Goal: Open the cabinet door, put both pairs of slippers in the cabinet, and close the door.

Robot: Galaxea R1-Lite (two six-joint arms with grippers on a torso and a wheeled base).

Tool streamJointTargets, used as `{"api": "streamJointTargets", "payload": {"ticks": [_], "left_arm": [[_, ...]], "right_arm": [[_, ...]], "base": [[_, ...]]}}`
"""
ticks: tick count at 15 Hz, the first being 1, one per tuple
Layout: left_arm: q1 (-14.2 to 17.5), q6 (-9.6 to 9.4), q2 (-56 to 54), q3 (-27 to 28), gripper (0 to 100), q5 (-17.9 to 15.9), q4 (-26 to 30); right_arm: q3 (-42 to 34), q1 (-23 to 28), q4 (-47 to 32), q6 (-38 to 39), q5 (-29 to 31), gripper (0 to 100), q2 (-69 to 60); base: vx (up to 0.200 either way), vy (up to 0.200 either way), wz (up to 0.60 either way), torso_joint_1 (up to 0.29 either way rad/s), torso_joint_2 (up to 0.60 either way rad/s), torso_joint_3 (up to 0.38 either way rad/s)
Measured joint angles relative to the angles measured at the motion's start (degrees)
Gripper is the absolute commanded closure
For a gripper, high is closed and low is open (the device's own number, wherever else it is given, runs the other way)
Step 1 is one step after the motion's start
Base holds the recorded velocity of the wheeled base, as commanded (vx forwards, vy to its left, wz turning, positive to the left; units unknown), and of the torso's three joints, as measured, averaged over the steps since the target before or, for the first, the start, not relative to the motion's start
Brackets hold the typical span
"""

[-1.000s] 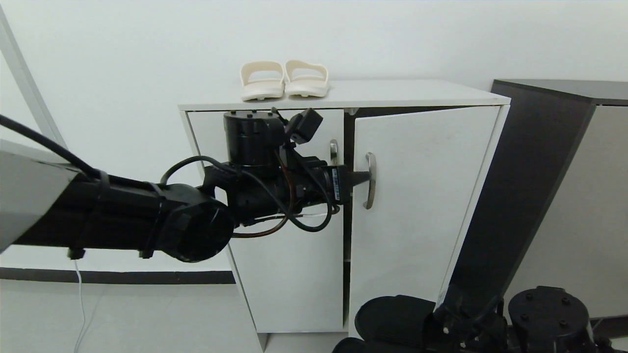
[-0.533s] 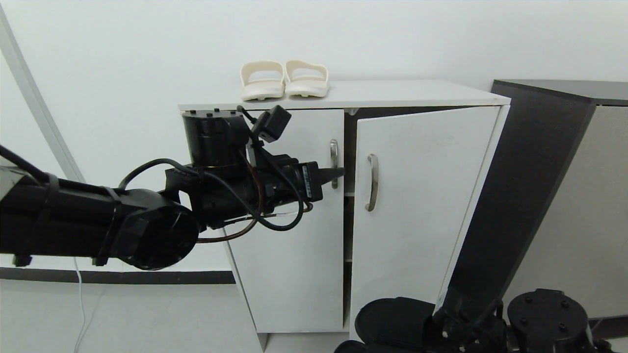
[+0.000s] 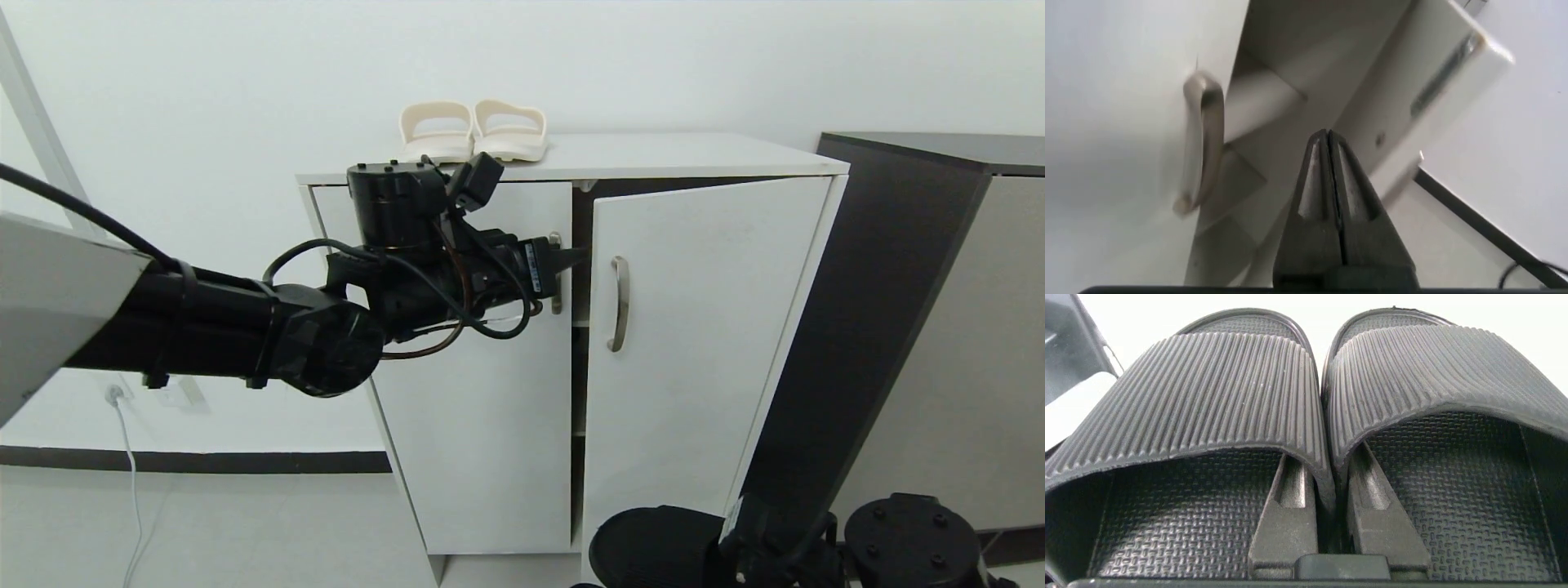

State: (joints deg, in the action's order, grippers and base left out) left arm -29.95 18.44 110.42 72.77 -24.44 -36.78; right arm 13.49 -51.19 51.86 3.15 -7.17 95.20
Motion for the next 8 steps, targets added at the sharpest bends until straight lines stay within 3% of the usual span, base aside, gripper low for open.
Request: {"api": "streamJointTargets", "payload": {"ticks": [5, 8], "left_arm": [[-0.87, 0.0, 2.83, 4.11, 100, 0.26, 0.4], [-1.66, -0.02, 3.55, 4.41, 100, 0.5, 0.13]], "right_arm": [[-0.02, -0.4, -0.05, 0.02, 0.0, 100, 0.61], [-0.07, -1.06, -0.05, 0.11, -0.02, 100, 1.13]], "base": [[0.0, 0.0, 0.0, 0.0, 0.0, 0.0], [-0.2, 0.0, 0.0, 0.002, 0.0, 0.002]]}}
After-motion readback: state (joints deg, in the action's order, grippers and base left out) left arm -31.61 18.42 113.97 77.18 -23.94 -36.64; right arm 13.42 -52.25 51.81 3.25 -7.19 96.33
